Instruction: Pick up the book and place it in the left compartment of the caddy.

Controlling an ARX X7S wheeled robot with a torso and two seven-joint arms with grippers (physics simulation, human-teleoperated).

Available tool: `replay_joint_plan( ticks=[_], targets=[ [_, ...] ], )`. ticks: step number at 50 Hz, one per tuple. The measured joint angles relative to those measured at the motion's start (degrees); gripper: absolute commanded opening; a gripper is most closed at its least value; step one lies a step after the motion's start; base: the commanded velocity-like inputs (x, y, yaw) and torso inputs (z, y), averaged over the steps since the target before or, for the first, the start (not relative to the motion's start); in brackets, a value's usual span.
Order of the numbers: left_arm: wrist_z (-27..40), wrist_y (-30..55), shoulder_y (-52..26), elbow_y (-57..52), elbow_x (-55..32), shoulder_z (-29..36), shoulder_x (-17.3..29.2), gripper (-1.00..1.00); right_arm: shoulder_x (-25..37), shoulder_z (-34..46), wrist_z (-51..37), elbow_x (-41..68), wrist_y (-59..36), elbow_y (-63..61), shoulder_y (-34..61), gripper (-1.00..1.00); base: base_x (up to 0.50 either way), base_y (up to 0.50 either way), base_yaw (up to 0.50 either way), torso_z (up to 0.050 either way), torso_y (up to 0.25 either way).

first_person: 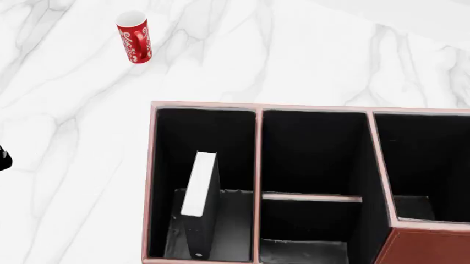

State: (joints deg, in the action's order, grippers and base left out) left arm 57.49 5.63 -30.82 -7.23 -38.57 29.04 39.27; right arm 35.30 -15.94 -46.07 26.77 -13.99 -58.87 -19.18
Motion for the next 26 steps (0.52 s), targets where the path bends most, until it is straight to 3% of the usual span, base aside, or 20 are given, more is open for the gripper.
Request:
replay_joint_plan(
  ticks=[26],
  targets=[
    [6.2, -2.7, 6.4, -1.9, -4.0, -8.8, 6.4, 1.00, -0.8, -17.3, -2.1, 5.7, 10.3, -0.3, -15.8, 1.00, 0.00, 0.00, 0.00, 0.000, 0.000]
  ],
)
